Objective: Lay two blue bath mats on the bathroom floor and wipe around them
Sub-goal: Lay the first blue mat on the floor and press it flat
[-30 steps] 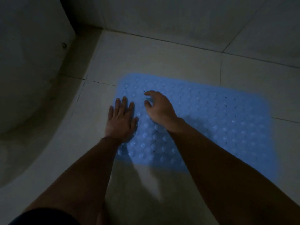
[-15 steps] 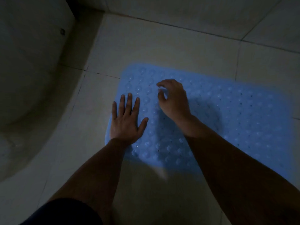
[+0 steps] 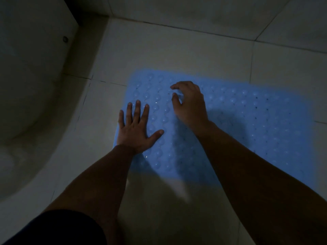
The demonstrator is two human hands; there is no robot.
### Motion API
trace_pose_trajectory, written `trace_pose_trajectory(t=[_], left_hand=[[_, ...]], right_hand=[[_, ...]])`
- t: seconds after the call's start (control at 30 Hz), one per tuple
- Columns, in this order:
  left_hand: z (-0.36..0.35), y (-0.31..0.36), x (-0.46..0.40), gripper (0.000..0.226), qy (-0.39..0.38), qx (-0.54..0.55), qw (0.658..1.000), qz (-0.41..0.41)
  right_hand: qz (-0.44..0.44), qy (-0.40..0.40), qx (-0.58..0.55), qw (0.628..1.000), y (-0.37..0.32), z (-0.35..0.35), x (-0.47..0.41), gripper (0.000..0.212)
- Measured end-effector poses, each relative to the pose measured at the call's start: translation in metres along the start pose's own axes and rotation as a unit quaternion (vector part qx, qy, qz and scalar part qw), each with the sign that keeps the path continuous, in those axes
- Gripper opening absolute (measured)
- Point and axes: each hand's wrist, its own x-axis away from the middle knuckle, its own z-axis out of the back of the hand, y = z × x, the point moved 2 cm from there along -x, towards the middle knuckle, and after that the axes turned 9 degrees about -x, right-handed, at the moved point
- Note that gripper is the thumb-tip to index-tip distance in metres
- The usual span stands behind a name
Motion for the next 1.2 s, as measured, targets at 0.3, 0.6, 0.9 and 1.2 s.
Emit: trace_pose_trajectory(t=[0.3, 0.6, 0.9, 1.2], left_hand=[[0.028, -0.017, 0.016, 0.082, 0.057, 0.094, 0.994, -0.012], [-0.015, 0.006, 0.057, 0.086, 0.057, 0.032, 0.998, -0.019], [-0.020, 0.009, 0.057, 0.085, 0.097, 0.000, 0.995, 0.001], [-0.019, 0.008, 0.056, 0.088, 0.077, 0.004, 0.997, 0.002]], right_hand=[[-0.004, 0.014, -0.026, 1.000, -0.019, 0.023, 0.013, 0.027], [0.009, 0.017, -0.010, 1.000, -0.013, 0.025, 0.027, 0.027], [0.021, 0.013, 0.000, 1.000, -0.001, -0.004, 0.019, 0.025], [0.009, -0.010, 0.005, 1.000, 0.001, -0.015, 0.012, 0.024]])
